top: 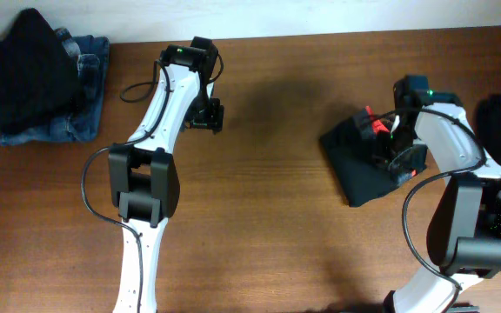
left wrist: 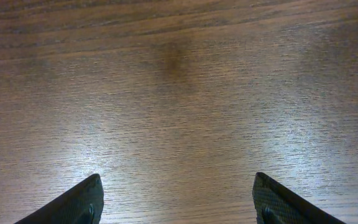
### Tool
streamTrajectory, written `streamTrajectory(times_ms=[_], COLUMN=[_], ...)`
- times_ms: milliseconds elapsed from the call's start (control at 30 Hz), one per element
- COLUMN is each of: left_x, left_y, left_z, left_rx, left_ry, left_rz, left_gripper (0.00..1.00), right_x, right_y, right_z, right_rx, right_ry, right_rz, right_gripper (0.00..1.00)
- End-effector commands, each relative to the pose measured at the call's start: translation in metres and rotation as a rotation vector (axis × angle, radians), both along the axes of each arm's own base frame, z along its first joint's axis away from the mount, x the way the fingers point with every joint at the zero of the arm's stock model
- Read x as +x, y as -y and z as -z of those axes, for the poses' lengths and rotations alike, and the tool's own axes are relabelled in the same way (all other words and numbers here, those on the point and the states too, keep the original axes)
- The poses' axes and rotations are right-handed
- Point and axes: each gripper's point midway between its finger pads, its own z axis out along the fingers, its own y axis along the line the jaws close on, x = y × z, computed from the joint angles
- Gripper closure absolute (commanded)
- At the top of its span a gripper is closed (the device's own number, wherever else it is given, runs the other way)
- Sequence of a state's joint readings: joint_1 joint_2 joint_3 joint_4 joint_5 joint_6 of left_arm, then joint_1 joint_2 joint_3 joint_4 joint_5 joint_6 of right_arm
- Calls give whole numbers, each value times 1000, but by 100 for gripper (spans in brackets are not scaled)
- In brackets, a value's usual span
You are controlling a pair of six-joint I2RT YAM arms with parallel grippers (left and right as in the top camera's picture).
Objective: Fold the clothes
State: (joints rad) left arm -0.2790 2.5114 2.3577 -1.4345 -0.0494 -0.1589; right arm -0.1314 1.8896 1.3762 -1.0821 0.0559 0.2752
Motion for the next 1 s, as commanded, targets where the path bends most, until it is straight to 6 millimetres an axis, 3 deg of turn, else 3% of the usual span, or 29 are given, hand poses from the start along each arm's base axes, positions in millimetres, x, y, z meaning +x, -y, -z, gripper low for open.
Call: streamTrajectory(times_ms=[0,167,300,500,700,833,900,967], left_x=[-2,-2,-1,-3,-6,-12,-14,-17], left_y=[2,2,5,8,13,28,33,44], left_z=[-6,-6,-6,-6,-6,-6,-7,-9], left_rx=[-6,-6,-12,-11,-40,-124,-158,-223], left_ry=[3,5,9,8,-7,-39,-51,-68], left_rz=[-3,-3,2,10,10,9,12,45], left_gripper=[23,24,24,24,24,24,24,24], right_x=[-18,-25,-24,-14,2,19,25,37], right_y=[27,41,42,37,19,4,5,9], right_z=[13,22,27,28,27,9,-8,-40], right_rx=[-71,-66,-57,-26,86,187,185,171], right_ry=[-43,-40,-29,15,74,131,157,220], right_rz=[134,198,201,200,199,138,135,124], right_gripper=[67,67,67,67,67,67,67,63])
